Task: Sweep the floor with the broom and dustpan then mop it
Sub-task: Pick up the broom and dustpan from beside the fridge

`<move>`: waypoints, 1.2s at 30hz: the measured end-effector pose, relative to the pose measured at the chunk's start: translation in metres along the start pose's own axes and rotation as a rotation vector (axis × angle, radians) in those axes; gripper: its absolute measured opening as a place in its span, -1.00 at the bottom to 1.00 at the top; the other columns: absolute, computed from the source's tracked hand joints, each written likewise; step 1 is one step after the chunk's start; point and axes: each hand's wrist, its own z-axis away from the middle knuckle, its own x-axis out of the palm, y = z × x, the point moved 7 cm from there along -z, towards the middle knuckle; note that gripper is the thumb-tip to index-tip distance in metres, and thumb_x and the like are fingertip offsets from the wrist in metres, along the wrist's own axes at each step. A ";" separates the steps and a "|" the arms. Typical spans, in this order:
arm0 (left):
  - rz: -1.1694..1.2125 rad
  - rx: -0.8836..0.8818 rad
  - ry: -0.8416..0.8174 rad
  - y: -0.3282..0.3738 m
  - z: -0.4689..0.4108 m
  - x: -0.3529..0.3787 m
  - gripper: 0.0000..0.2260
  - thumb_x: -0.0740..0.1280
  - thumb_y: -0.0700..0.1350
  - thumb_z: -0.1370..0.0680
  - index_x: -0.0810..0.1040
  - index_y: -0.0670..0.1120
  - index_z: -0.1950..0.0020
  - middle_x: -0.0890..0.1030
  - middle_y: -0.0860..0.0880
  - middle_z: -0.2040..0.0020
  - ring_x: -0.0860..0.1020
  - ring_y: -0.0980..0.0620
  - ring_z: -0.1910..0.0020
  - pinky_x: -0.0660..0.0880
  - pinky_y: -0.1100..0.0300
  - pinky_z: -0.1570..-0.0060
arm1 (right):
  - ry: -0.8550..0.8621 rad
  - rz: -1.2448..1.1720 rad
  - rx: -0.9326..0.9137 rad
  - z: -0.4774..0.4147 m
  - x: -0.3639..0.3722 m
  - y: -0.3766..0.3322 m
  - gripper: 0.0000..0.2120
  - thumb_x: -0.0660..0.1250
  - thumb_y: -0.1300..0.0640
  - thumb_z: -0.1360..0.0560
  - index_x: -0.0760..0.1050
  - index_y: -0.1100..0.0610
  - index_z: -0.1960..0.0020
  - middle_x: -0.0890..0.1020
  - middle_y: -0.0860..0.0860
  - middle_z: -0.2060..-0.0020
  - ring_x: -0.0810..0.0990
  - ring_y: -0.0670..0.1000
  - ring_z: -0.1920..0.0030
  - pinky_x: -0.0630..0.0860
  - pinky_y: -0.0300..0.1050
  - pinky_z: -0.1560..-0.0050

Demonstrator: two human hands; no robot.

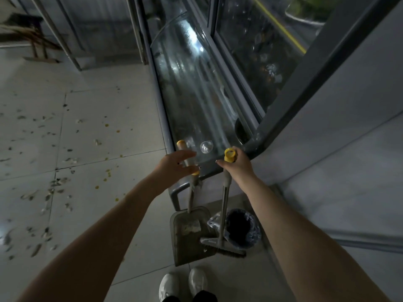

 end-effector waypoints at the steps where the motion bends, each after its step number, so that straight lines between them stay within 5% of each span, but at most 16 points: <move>1: 0.029 0.008 -0.001 -0.002 -0.002 -0.002 -0.65 0.39 -0.18 -0.48 0.51 -0.05 -0.26 0.53 -0.04 -0.23 0.51 0.03 -0.14 0.43 0.25 -0.12 | -0.001 0.038 0.007 -0.003 0.003 0.001 -0.42 0.49 0.09 -0.39 0.37 0.10 -0.34 0.53 -0.01 -0.14 0.49 0.00 -0.15 0.46 -0.14 -0.08; 3: 0.132 -0.009 -0.003 -0.004 -0.006 -0.006 -0.73 0.29 -0.27 -0.54 0.53 -0.11 -0.22 0.54 -0.12 -0.22 0.54 -0.03 -0.11 0.48 0.19 -0.15 | -0.002 0.065 0.007 -0.006 0.007 0.004 -0.75 0.47 0.06 -0.41 0.49 0.05 -0.02 0.56 -0.11 0.12 0.55 -0.02 0.03 0.42 -0.27 0.17; 5: -0.003 0.018 0.005 -0.005 -0.013 -0.011 -0.71 0.24 -0.29 -0.56 0.52 -0.08 -0.24 0.55 -0.11 -0.18 0.56 -0.11 -0.06 0.49 0.07 -0.14 | 0.006 0.040 -0.028 -0.005 0.009 0.007 -0.85 0.46 0.04 -0.42 0.47 -0.01 0.20 0.57 -0.12 0.26 0.57 -0.06 0.15 0.38 -0.30 0.27; 8: -0.381 0.151 -0.086 -0.001 -0.024 -0.008 -0.61 0.29 -0.26 -0.53 0.46 0.05 -0.31 0.52 0.00 -0.20 0.57 -0.04 -0.01 0.50 0.14 -0.06 | 0.032 -0.020 -0.052 0.002 0.009 0.014 -0.82 0.45 -0.04 -0.41 0.47 -0.04 0.25 0.57 -0.13 0.31 0.55 -0.15 0.24 0.39 -0.29 0.29; 11: -0.597 0.288 -0.244 0.000 -0.032 0.002 -0.51 0.35 -0.22 -0.50 0.36 0.06 -0.39 0.31 0.04 -0.45 0.35 0.02 -0.38 0.31 0.16 -0.34 | 0.037 -0.035 -0.022 0.008 0.011 0.024 -0.78 0.42 -0.13 -0.41 0.47 -0.01 0.20 0.59 -0.10 0.28 0.55 -0.17 0.26 0.38 -0.37 0.33; 15: -1.023 0.483 -0.385 0.003 -0.049 0.020 -0.49 0.34 -0.03 -0.51 0.28 0.02 -0.44 0.23 0.04 -0.49 0.11 0.05 -0.49 0.02 0.14 -0.44 | 0.025 -0.055 0.009 0.012 0.014 0.032 -0.74 0.42 -0.16 -0.39 0.48 0.01 0.23 0.64 -0.13 0.39 0.60 -0.25 0.35 0.40 -0.35 0.31; 22: -1.374 0.655 -0.461 0.003 -0.061 0.034 -0.58 0.30 0.10 -0.50 0.42 -0.01 -0.31 0.52 0.02 -0.23 0.43 0.00 -0.26 0.27 0.16 -0.30 | -0.010 -0.062 -0.023 0.028 0.017 0.034 -0.60 0.35 -0.24 -0.41 0.41 0.06 0.37 0.53 -0.19 0.55 0.49 -0.29 0.49 0.39 -0.51 0.42; 29: -1.257 0.608 -0.513 -0.006 -0.048 0.033 -0.65 0.38 0.02 -0.46 0.48 -0.04 -0.20 0.61 0.04 -0.09 0.56 0.01 -0.10 0.37 0.19 -0.20 | -0.024 -0.039 -0.087 0.045 0.021 0.030 -0.62 0.33 -0.15 -0.48 0.41 0.04 0.41 0.51 -0.17 0.59 0.47 -0.26 0.52 0.40 -0.50 0.43; 33: -0.915 0.298 -0.573 -0.028 -0.038 0.029 -0.80 0.40 -0.01 -0.46 0.55 -0.06 -0.03 0.63 0.04 -0.01 0.61 0.05 -0.01 0.48 0.19 -0.13 | 0.016 -0.073 -0.095 0.059 0.012 0.026 -0.61 0.32 -0.12 -0.49 0.41 0.06 0.42 0.51 -0.16 0.60 0.48 -0.26 0.53 0.39 -0.51 0.46; 36: -0.677 0.189 -0.583 -0.025 -0.025 0.038 -0.91 0.39 -0.15 -0.49 0.56 -0.12 0.20 0.64 -0.04 0.03 0.67 0.04 0.21 0.62 0.16 0.13 | 0.025 -0.083 -0.121 0.073 0.012 0.020 -0.60 0.32 -0.10 -0.50 0.39 0.04 0.44 0.50 -0.15 0.61 0.48 -0.28 0.55 0.38 -0.52 0.48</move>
